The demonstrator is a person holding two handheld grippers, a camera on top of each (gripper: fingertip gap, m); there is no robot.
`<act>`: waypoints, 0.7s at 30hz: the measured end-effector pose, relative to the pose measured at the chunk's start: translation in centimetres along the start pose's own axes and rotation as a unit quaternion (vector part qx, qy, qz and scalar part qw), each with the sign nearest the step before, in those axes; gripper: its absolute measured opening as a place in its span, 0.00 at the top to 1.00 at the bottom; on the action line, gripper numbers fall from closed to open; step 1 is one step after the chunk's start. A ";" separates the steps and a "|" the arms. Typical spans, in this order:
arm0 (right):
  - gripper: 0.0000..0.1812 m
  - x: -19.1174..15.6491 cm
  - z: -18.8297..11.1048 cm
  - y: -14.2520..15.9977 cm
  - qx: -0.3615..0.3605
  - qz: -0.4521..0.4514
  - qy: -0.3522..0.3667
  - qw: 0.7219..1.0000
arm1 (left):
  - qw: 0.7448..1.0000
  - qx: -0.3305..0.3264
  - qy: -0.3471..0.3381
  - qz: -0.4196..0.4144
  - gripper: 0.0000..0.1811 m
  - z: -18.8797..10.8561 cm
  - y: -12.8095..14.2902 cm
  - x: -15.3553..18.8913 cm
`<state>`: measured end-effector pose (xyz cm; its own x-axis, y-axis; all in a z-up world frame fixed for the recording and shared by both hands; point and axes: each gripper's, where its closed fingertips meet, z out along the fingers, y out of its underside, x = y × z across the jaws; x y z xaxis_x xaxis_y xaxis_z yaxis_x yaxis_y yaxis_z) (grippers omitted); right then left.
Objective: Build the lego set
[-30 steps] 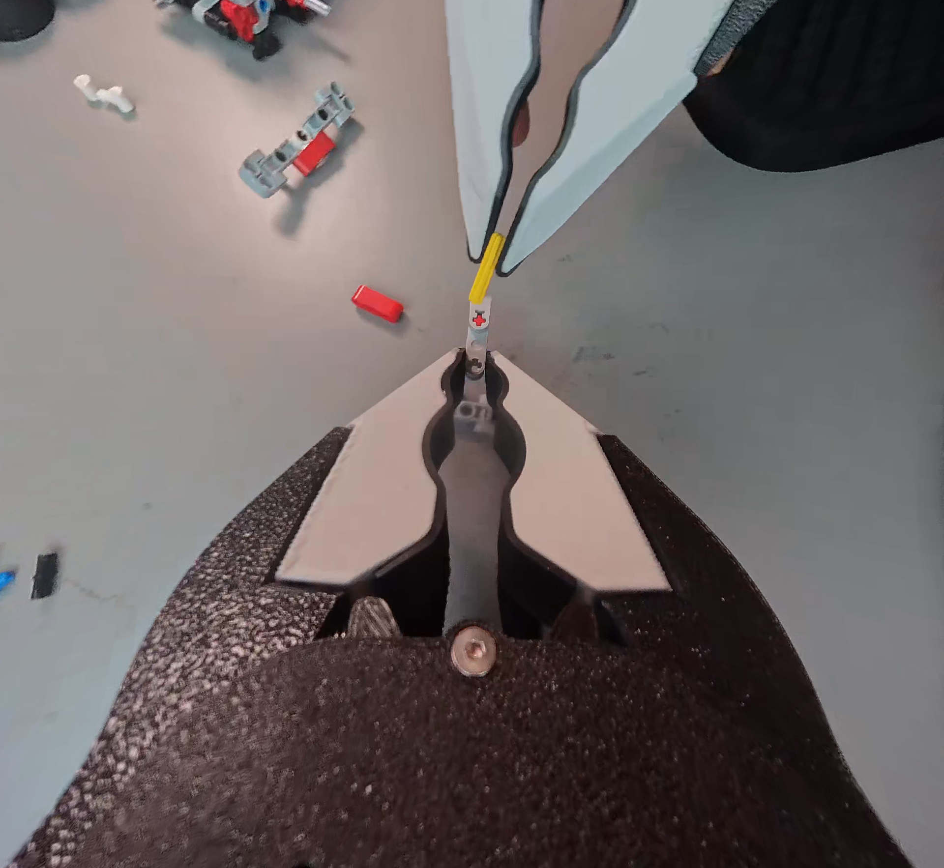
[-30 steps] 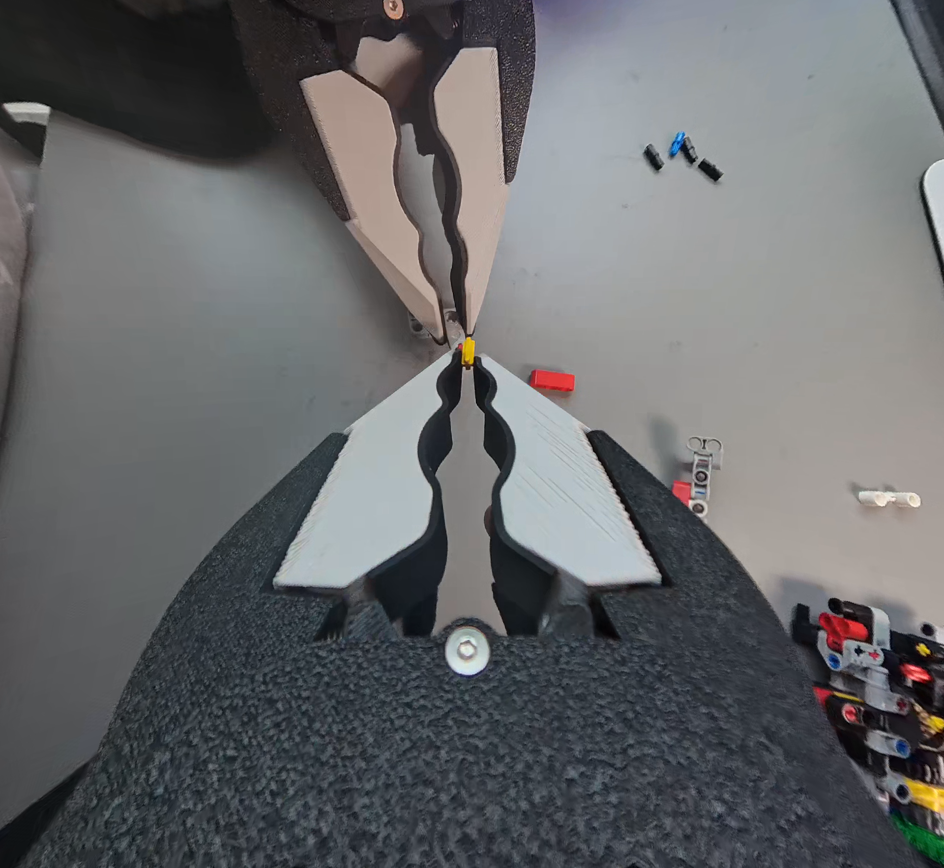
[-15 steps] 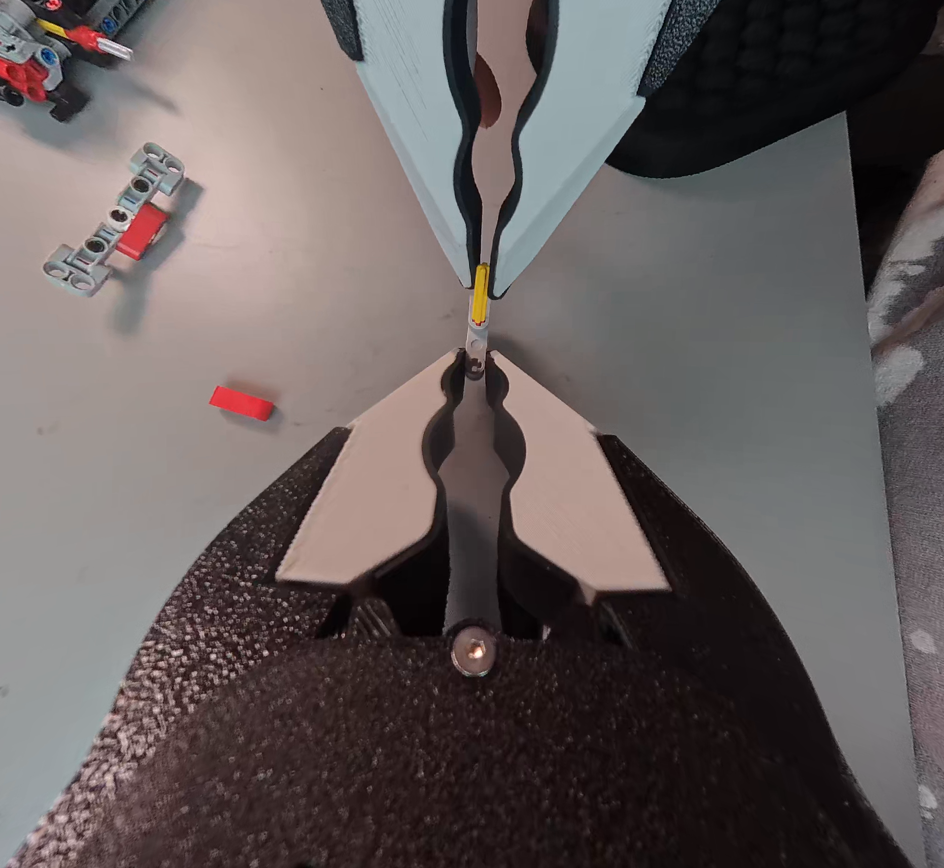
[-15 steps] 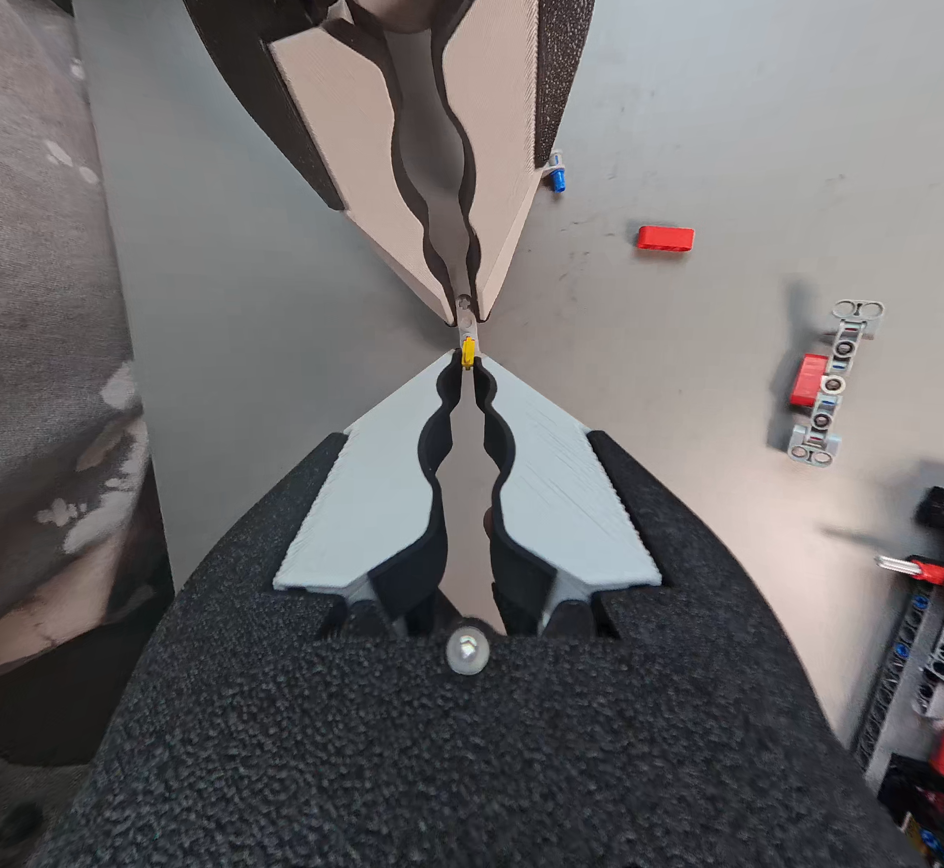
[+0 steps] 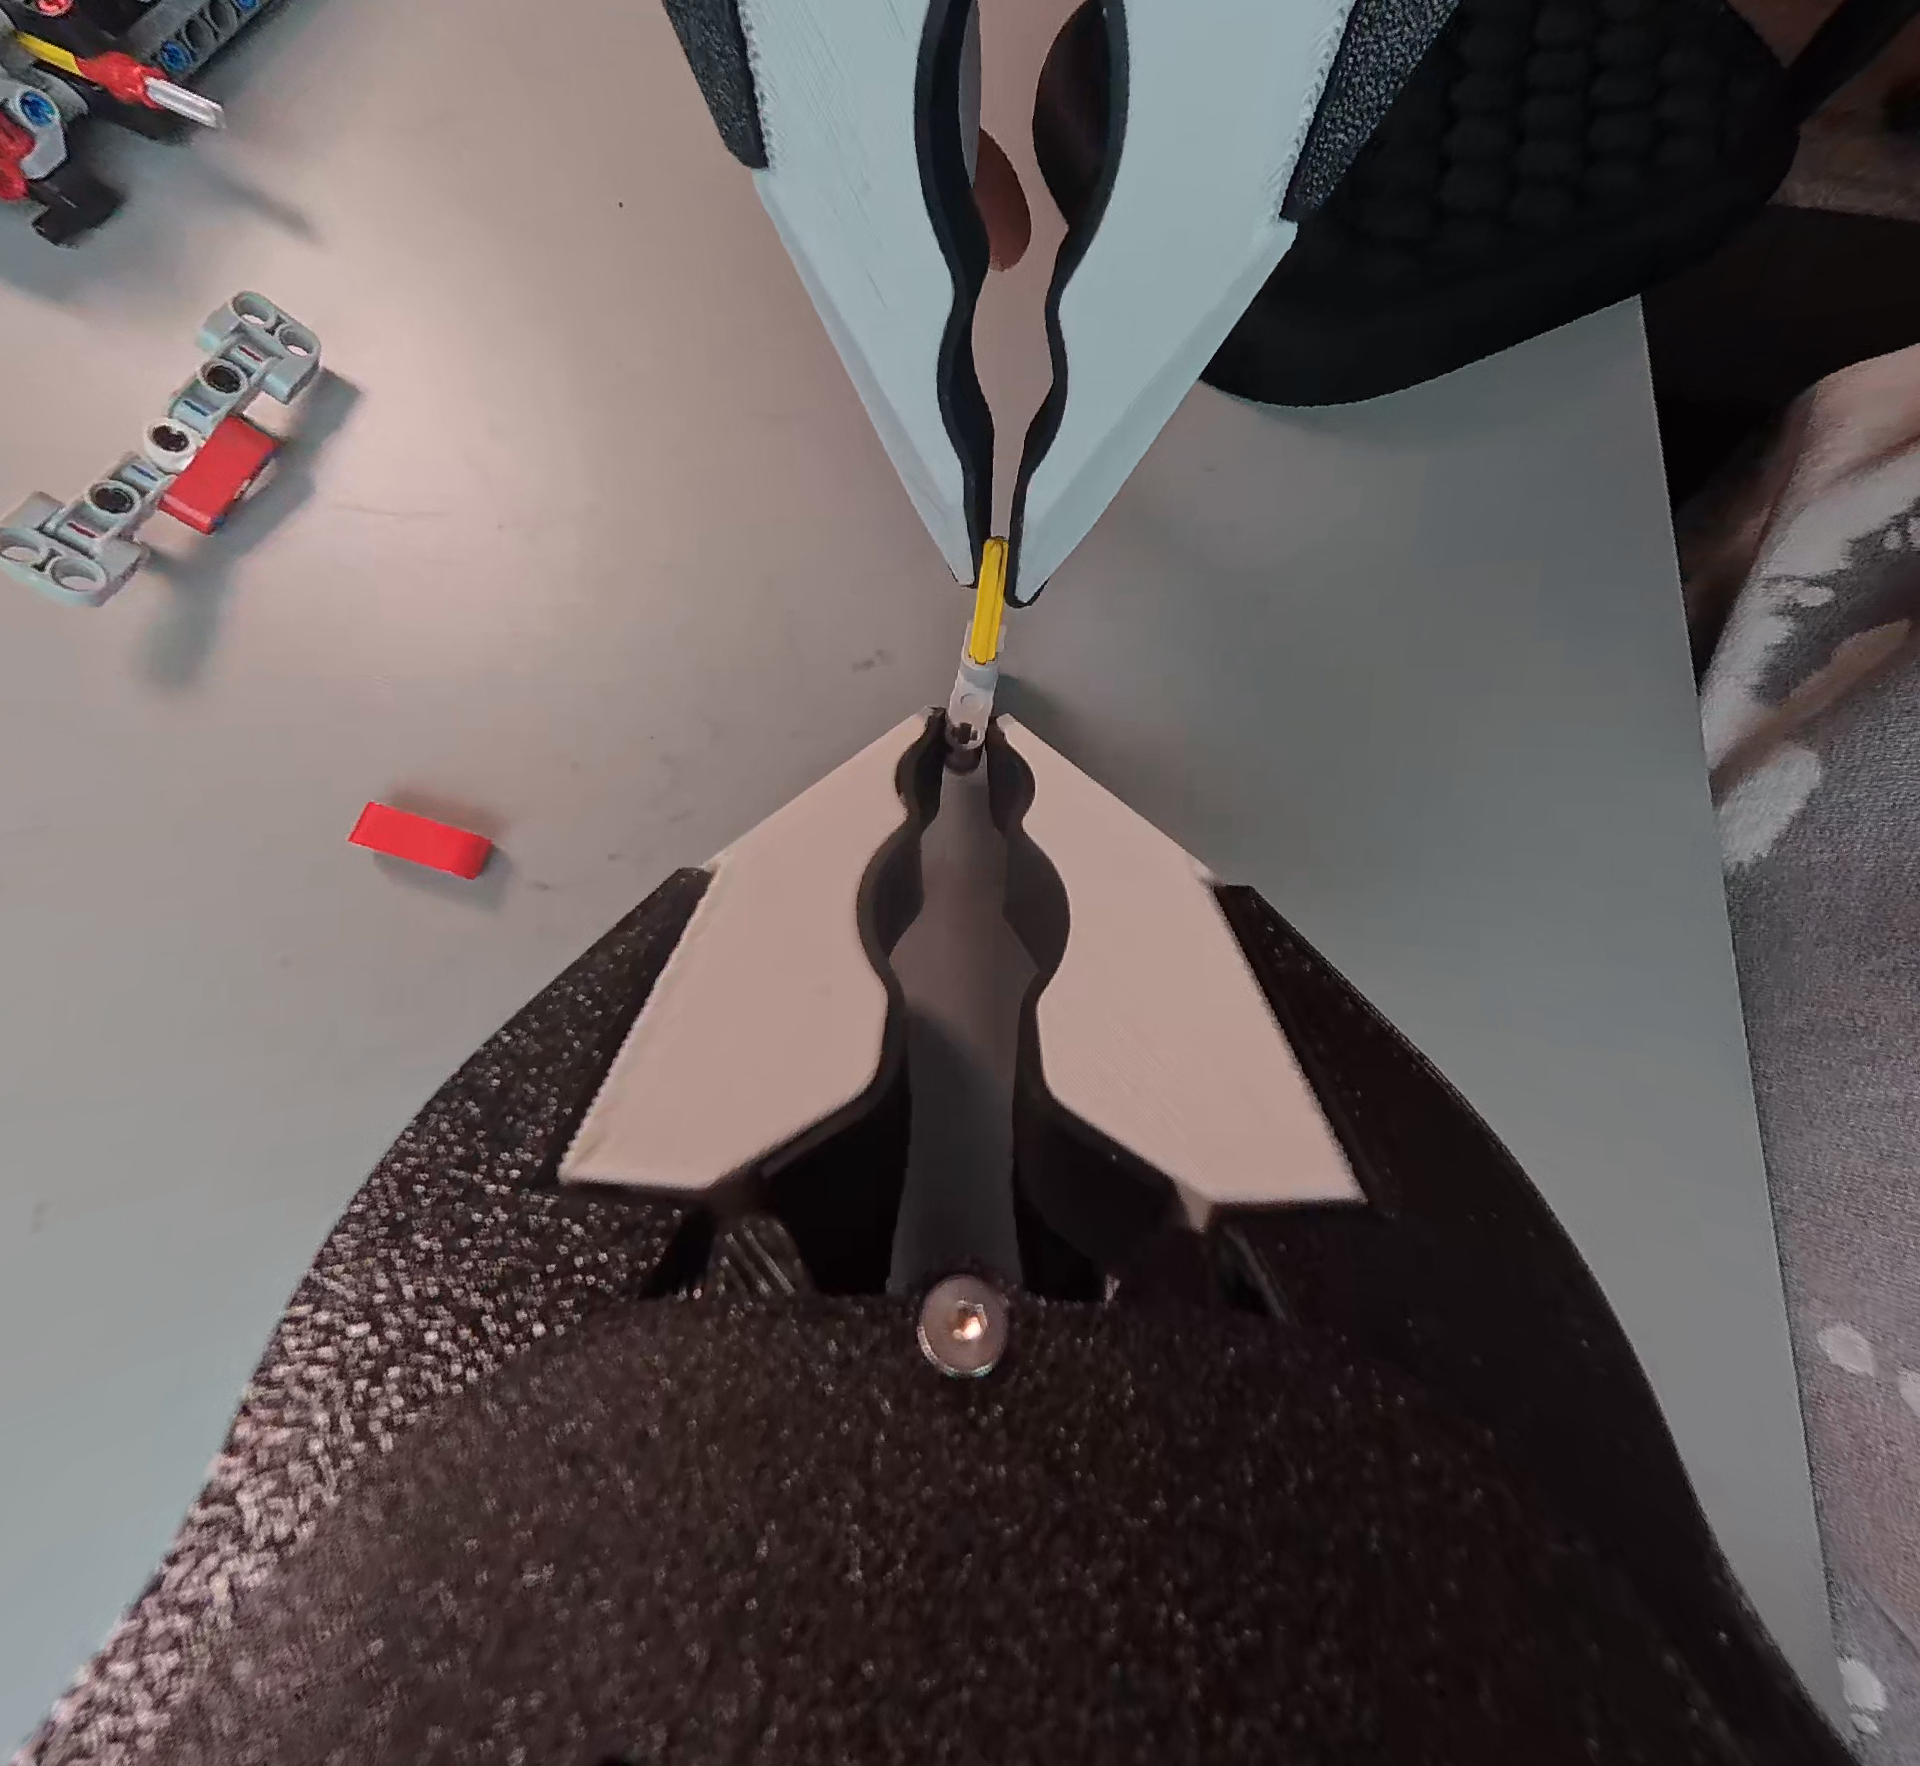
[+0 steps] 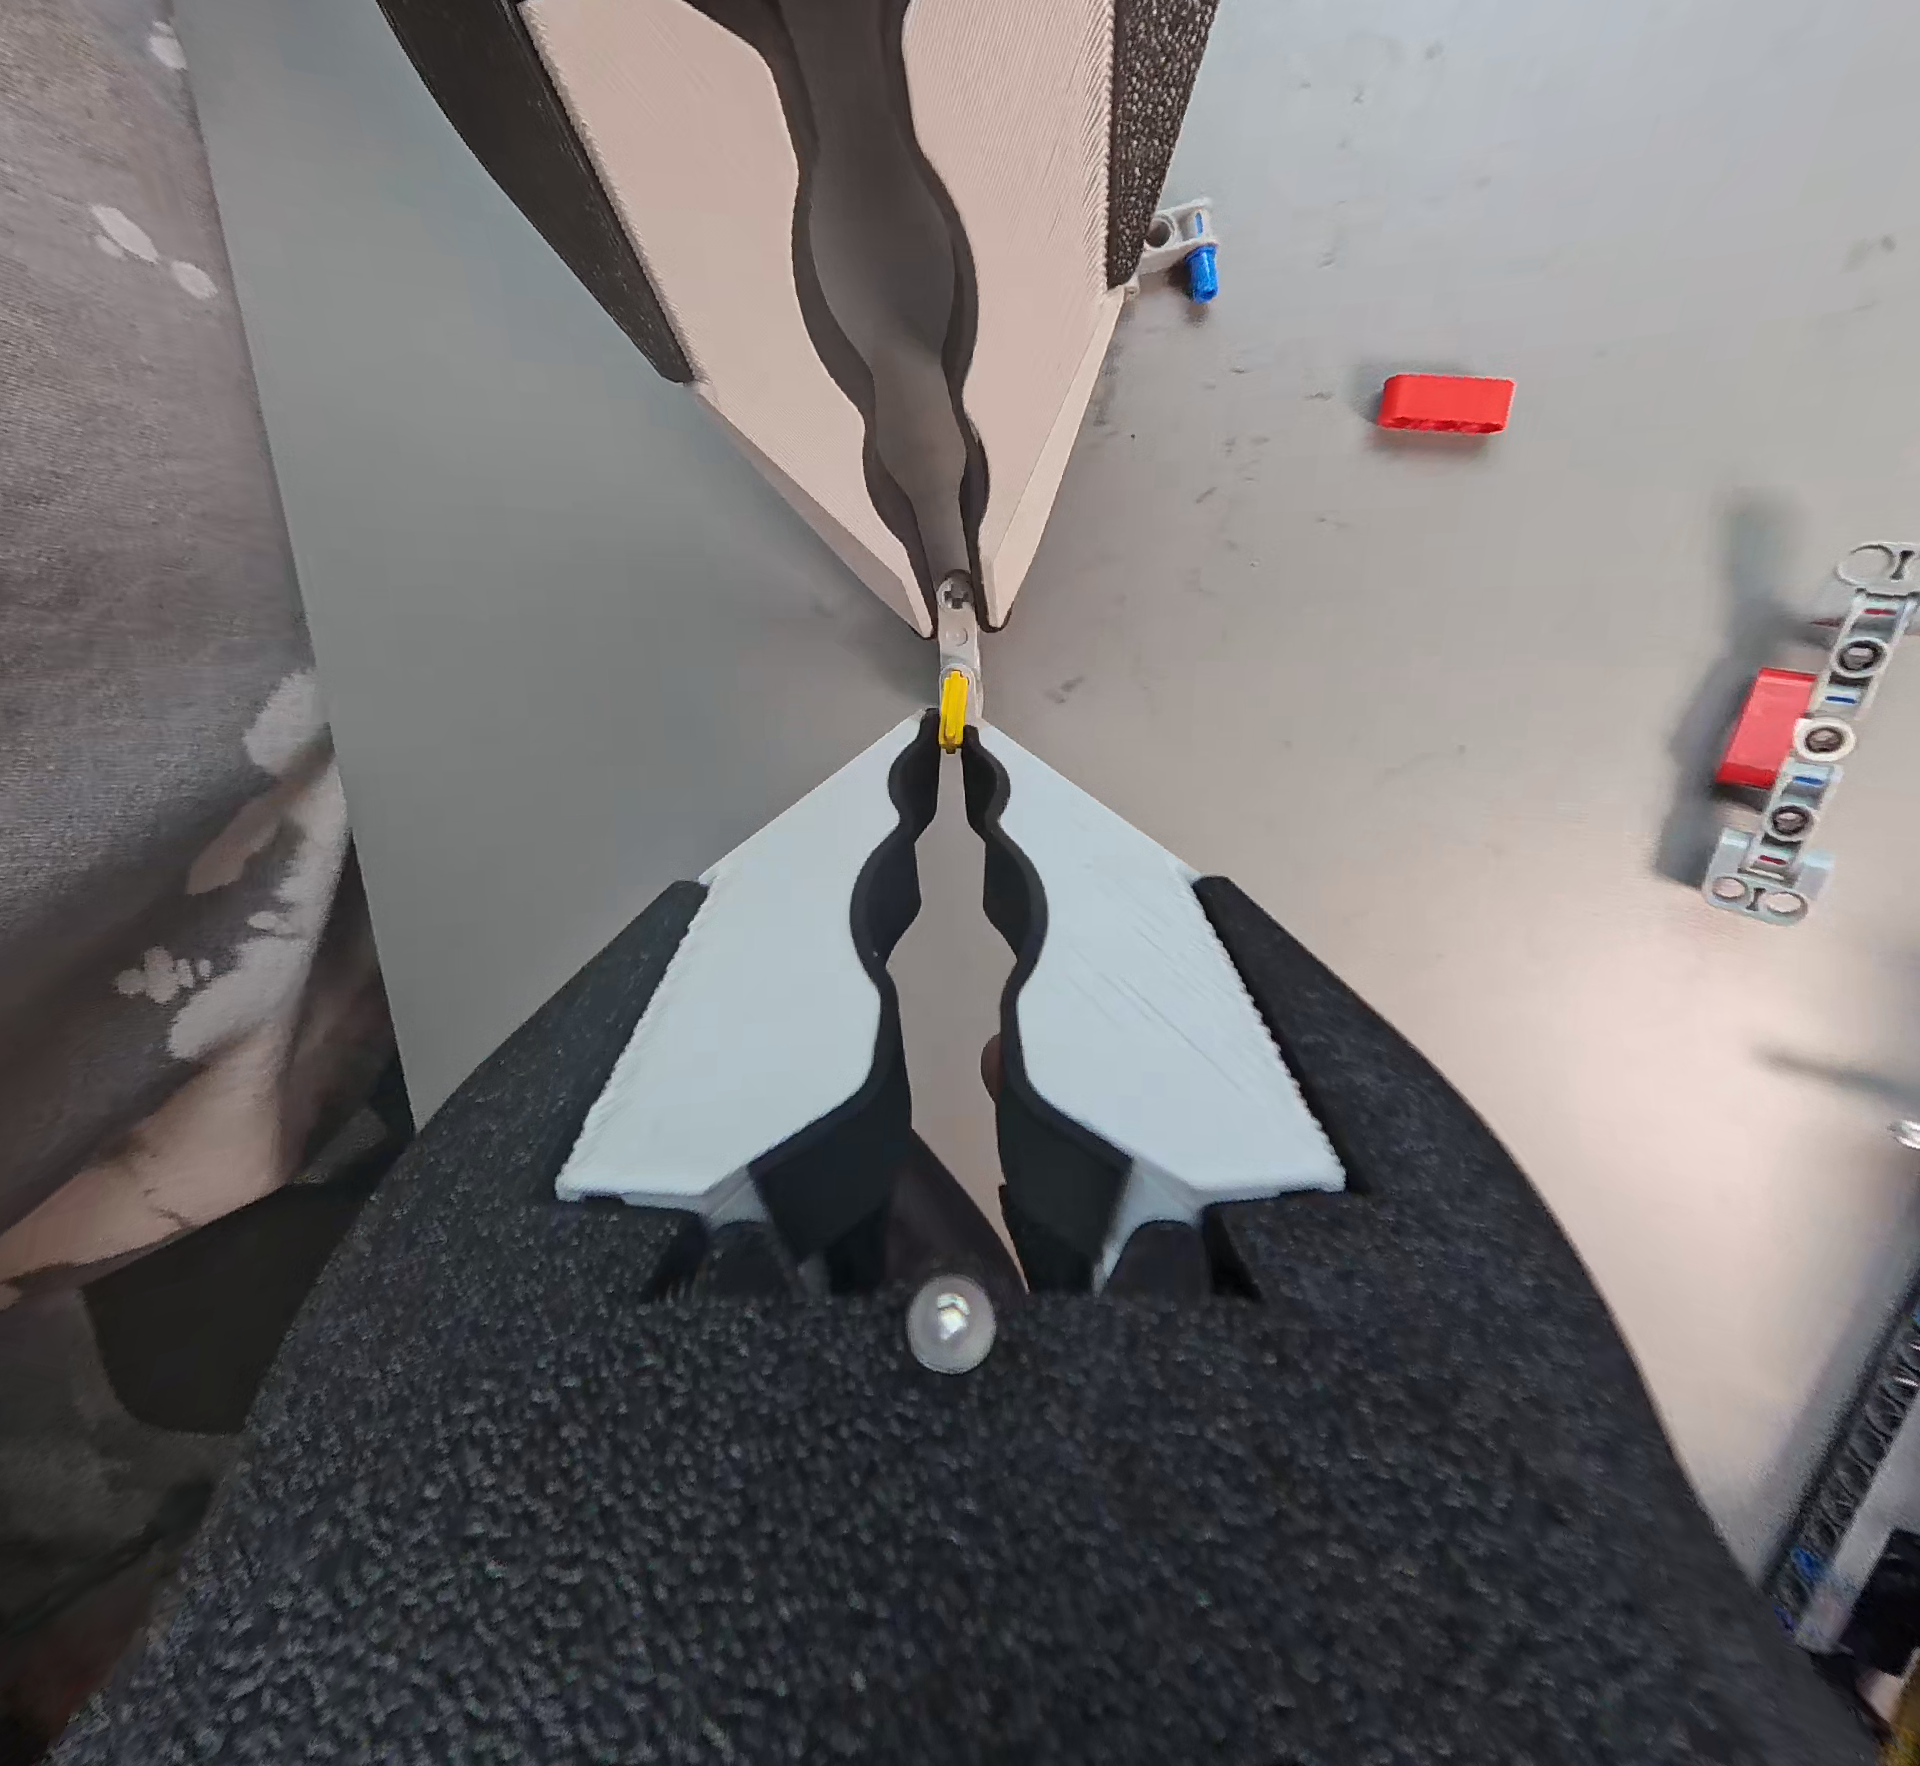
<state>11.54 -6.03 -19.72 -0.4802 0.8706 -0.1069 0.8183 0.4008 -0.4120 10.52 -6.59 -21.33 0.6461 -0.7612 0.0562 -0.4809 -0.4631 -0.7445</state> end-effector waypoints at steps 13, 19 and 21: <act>0.99 -0.5 -0.2 0.9 0.044 0.031 0.012 0.998 | 1.000 0.018 0.008 0.004 0.97 0.2 -1.0 0.7; 0.99 -0.6 0.0 0.9 0.117 0.075 0.020 0.990 | 1.000 0.012 0.016 0.006 0.97 0.5 -0.7 1.0; 0.99 -0.8 0.4 1.0 0.126 0.079 0.019 0.989 | 1.000 -0.007 0.005 0.021 0.97 1.1 -0.2 1.0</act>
<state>12.64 -6.45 -20.39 -0.3374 0.9284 -0.1557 0.7751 0.1802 -0.6056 11.92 -6.74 -21.82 0.6196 -0.7843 0.0320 -0.5152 -0.4371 -0.7372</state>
